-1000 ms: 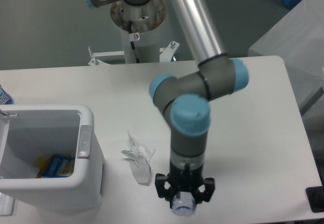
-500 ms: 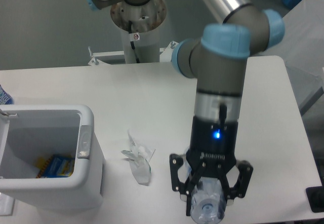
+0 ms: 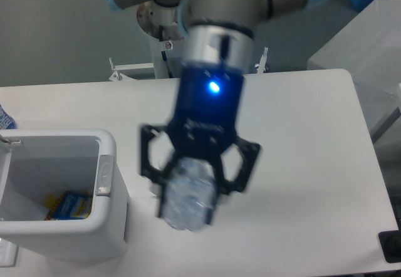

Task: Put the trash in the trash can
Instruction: 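Lift the bottle and carry it over the white trash bin, then lower the bottle into the bin and open the gripper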

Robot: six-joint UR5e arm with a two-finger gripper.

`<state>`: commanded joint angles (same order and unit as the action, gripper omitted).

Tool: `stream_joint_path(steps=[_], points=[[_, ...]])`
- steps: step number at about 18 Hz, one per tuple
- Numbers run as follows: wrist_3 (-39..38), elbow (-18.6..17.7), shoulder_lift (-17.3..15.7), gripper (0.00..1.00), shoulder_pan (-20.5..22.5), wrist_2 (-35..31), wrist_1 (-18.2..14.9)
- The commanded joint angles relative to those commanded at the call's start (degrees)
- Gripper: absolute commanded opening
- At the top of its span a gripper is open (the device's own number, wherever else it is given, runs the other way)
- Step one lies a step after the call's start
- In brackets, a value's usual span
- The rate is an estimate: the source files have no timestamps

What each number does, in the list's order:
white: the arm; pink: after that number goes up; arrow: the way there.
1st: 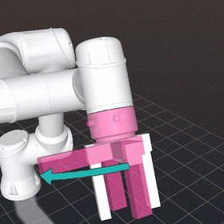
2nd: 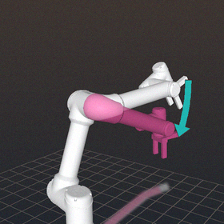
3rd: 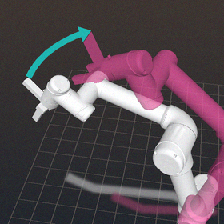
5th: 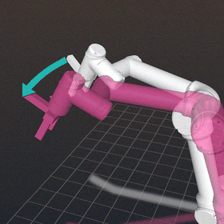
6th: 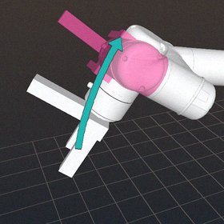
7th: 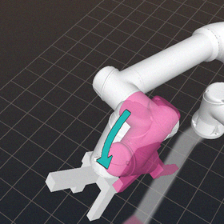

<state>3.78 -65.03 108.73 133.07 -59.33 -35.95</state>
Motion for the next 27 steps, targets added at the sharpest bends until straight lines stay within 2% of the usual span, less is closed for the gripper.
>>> stream_joint_path(steps=[4,10,20,27], points=[[0.3,-1.9,0.0,0.60,-4.7,0.0,0.0],[1.1,-2.4,1.9,0.60,-8.6,0.0,0.1],[1.6,-2.4,4.8,0.60,-10.4,0.0,0.1],[1.6,-2.6,4.8,0.65,-10.4,-0.1,0.1]])
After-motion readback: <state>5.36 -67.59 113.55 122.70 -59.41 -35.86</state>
